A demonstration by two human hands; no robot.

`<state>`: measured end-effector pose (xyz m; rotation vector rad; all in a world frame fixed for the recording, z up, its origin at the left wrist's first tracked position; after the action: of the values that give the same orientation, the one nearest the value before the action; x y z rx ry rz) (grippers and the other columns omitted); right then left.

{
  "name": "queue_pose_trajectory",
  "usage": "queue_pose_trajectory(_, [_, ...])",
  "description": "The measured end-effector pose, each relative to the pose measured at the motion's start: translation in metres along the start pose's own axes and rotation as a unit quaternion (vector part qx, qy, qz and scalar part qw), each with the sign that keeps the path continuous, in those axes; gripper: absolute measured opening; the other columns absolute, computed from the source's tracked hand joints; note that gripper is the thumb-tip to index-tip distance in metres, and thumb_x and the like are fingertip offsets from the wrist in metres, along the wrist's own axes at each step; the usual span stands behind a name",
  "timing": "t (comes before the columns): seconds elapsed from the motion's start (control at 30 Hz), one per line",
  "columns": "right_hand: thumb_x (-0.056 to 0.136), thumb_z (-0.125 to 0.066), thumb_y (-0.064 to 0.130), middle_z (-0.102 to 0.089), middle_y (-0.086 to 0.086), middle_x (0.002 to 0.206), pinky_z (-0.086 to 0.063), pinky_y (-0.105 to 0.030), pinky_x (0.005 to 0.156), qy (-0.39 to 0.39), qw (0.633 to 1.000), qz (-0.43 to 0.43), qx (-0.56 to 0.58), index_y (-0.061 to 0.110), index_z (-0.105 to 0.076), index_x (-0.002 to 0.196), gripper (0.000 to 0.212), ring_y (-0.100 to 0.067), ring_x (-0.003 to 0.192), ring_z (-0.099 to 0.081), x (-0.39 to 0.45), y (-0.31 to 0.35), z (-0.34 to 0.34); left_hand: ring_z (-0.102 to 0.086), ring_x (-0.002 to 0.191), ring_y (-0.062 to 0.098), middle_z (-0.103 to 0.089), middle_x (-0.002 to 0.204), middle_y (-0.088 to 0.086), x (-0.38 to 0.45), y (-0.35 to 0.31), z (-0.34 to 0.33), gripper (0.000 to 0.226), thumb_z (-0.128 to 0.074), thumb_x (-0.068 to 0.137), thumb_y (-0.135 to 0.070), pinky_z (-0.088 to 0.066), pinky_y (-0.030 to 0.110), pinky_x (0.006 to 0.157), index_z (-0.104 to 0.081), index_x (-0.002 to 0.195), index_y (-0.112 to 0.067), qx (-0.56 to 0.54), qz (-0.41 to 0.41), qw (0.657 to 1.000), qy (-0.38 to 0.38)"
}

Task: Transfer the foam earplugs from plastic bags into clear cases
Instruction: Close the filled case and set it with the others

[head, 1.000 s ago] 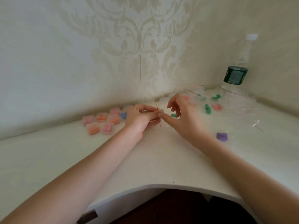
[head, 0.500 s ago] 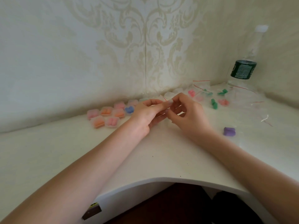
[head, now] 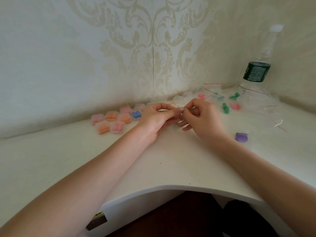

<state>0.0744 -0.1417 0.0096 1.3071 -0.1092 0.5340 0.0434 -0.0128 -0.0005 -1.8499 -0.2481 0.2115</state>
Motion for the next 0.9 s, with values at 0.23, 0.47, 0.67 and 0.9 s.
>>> queue_pose_trajectory(0.23, [0.092, -0.050, 0.006, -0.065, -0.013, 0.078, -0.056, -0.036, 0.048, -0.058, 0.997, 0.029, -0.052, 0.015, -0.048, 0.084, 0.012, -0.020, 0.058, -0.068, 0.003, 0.004, 0.018, -0.066, 0.061, 0.017, -0.067, 0.073, 0.012, -0.002, 0.007, 0.000, 0.024, -0.078, 0.073, -0.002, -0.059, 0.028, 0.072, -0.055, 0.072, -0.010, 0.076, 0.001, 0.997, -0.028])
queue_pose_trajectory(0.47, [0.081, -0.043, -0.010, -0.056, -0.002, 0.088, -0.054, -0.043, 0.057, 0.029, 0.949, 0.174, -0.262, 0.013, -0.064, 0.085, 0.031, -0.023, 0.068, -0.064, 0.002, 0.010, 0.009, -0.063, 0.056, 0.013, -0.057, 0.070, 0.008, -0.003, 0.004, 0.002, 0.024, -0.071, 0.079, 0.002, -0.060, 0.030, 0.071, -0.050, 0.072, -0.009, 0.064, -0.036, 0.996, -0.055])
queue_pose_trajectory(0.67, [0.087, -0.045, -0.001, -0.051, -0.006, 0.096, -0.042, -0.035, 0.064, 0.045, 0.913, 0.140, -0.382, 0.014, -0.070, 0.103, 0.033, -0.028, 0.081, -0.054, 0.007, -0.002, 0.005, -0.064, 0.061, 0.020, -0.055, 0.059, -0.001, -0.010, -0.001, -0.008, 0.019, -0.068, 0.079, 0.000, -0.060, 0.039, 0.070, -0.053, 0.074, -0.010, 0.196, -0.157, 0.967, -0.031])
queue_pose_trajectory(0.9, [0.081, -0.031, -0.015, -0.067, 0.021, 0.111, -0.039, -0.019, 0.058, -0.007, 0.999, -0.027, -0.021, 0.011, -0.051, 0.064, 0.037, 0.000, 0.047, -0.040, 0.013, -0.008, 0.015, -0.061, 0.076, 0.015, -0.057, 0.084, 0.000, -0.010, -0.014, 0.003, 0.009, -0.060, 0.089, -0.019, -0.056, 0.026, 0.056, -0.055, 0.087, -0.013, 0.163, -0.170, 0.962, -0.136])
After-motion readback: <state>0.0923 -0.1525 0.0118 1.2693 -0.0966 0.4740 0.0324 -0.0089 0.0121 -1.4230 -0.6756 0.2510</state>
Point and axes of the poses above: each hand's wrist, its own x-axis towards the middle knuckle, its own z-axis out of the back of the hand, y = z × x, the point moved 4 cm from there along x, towards the middle knuckle
